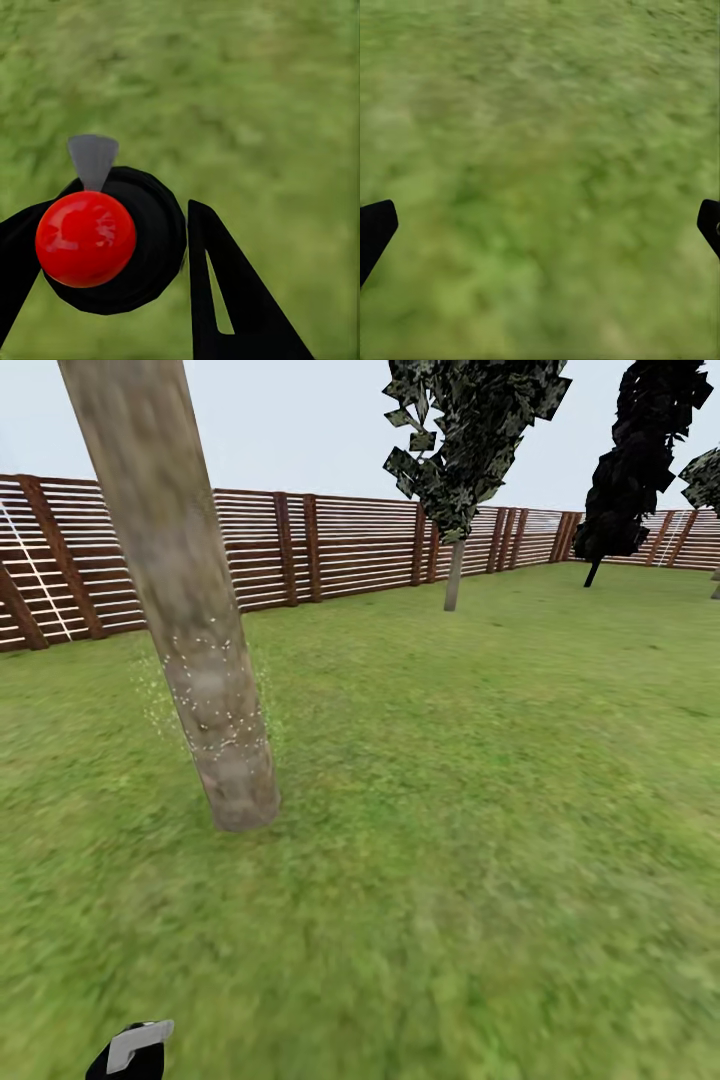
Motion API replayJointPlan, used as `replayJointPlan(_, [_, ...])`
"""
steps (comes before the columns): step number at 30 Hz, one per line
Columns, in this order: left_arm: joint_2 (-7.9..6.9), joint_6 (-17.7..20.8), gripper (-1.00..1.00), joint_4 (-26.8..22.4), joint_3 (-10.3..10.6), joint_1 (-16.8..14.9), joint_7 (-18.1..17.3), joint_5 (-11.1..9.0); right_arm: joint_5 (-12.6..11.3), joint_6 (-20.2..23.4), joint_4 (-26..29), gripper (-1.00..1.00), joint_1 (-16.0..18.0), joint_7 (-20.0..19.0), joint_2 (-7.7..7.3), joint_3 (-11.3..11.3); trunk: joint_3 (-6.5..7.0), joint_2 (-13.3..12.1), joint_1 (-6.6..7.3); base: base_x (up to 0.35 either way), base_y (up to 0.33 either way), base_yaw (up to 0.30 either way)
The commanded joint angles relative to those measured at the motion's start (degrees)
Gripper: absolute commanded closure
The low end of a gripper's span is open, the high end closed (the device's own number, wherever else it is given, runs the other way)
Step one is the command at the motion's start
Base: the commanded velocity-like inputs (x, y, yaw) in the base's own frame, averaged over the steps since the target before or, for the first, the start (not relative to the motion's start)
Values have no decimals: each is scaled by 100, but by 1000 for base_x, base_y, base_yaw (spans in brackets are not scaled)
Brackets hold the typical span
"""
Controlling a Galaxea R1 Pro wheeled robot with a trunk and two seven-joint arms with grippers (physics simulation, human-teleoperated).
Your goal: In the garden, pick up the pesticide atomizer on the floor and spray pesticide onto both trees until each tree trunk is fully covered.
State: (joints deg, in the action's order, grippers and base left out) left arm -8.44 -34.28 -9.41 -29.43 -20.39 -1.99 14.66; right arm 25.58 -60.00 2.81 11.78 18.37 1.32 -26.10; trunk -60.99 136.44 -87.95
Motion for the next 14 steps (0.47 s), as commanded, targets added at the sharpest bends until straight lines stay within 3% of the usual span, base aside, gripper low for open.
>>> replayJointPlan(1, [0,0,100,0,-1,0,-3,1,-1,0,0,-100,0,0,0,0,19,-42,23,0,0,0])
replayJointPlan(14, [53,-4,100,-9,7,0,-3,9,-1,0,0,-100,0,1,0,0,37,-82,45,0,0,0])
